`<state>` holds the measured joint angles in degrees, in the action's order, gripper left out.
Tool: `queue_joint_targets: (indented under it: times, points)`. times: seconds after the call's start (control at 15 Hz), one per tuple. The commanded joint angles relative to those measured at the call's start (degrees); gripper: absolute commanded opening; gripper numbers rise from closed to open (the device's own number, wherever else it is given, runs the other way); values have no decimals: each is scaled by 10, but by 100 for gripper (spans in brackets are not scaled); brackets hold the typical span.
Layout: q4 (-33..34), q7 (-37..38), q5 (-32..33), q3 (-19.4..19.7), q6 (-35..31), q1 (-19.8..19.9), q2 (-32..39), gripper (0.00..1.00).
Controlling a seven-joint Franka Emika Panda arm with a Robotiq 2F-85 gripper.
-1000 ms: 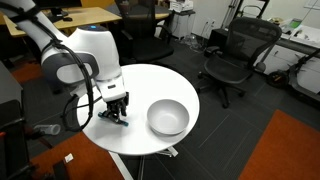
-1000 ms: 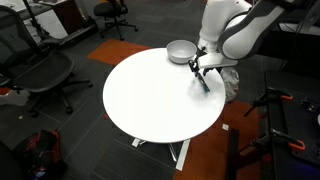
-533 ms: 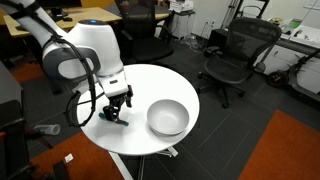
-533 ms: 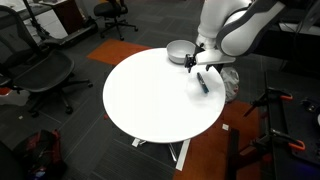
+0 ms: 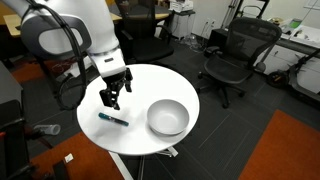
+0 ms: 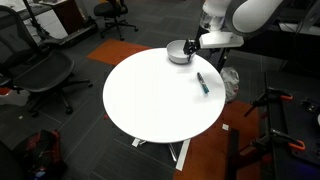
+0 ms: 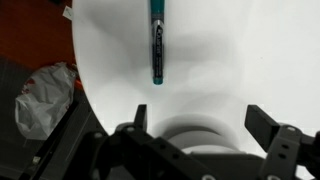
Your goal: Take the pen out of the bowl and put it on the table
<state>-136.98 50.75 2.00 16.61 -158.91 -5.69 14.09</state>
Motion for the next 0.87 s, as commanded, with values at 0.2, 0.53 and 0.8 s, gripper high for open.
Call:
queue_joint_targets:
  times: [0.2, 0.53, 0.8]
  points:
    - [-35, -55, 27, -38, 129, 38, -131, 100]
    - [-23, -59, 20, -72, 149, 66, -132, 100]
    - [-29, -67, 20, -79, 157, 73, -145, 100]
